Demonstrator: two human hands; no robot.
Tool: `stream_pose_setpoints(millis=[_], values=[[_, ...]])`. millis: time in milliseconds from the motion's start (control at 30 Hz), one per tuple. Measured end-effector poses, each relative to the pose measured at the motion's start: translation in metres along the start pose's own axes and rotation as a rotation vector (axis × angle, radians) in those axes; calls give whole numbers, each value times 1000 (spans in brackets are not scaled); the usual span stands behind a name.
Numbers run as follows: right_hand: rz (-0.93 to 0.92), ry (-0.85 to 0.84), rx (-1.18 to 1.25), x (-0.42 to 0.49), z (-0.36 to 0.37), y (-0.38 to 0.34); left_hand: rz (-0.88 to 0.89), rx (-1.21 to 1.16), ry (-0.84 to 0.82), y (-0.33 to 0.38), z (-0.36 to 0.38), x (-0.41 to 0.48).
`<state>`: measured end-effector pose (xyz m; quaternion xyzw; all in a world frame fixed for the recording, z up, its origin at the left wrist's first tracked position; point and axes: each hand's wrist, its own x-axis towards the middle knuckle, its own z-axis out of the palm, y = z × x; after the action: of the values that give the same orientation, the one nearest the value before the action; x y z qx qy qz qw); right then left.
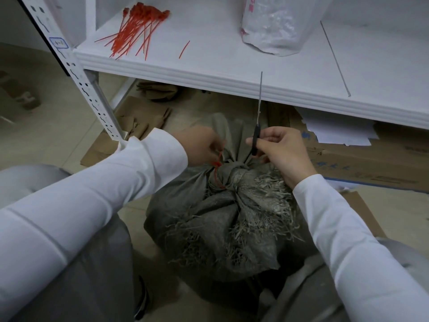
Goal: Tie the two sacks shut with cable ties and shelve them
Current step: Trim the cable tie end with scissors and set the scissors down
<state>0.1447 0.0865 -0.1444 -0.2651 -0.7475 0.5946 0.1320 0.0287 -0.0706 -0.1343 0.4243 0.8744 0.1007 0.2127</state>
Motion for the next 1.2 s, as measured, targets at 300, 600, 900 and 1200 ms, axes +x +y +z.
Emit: stream_pose_setpoints(millis=[300,600,900,1200], values=[[19,-31,-131,-1,5,9,-67,-248,-38,11,15,5],[-3,57,-102,3,-6,12,-224,-638,98,5,17,9],[-22,-42,-251,7,-12,17,-202,-726,139,0,16,12],[-42,-89,-457,6,-14,19,-195,-653,201,-2,17,15]])
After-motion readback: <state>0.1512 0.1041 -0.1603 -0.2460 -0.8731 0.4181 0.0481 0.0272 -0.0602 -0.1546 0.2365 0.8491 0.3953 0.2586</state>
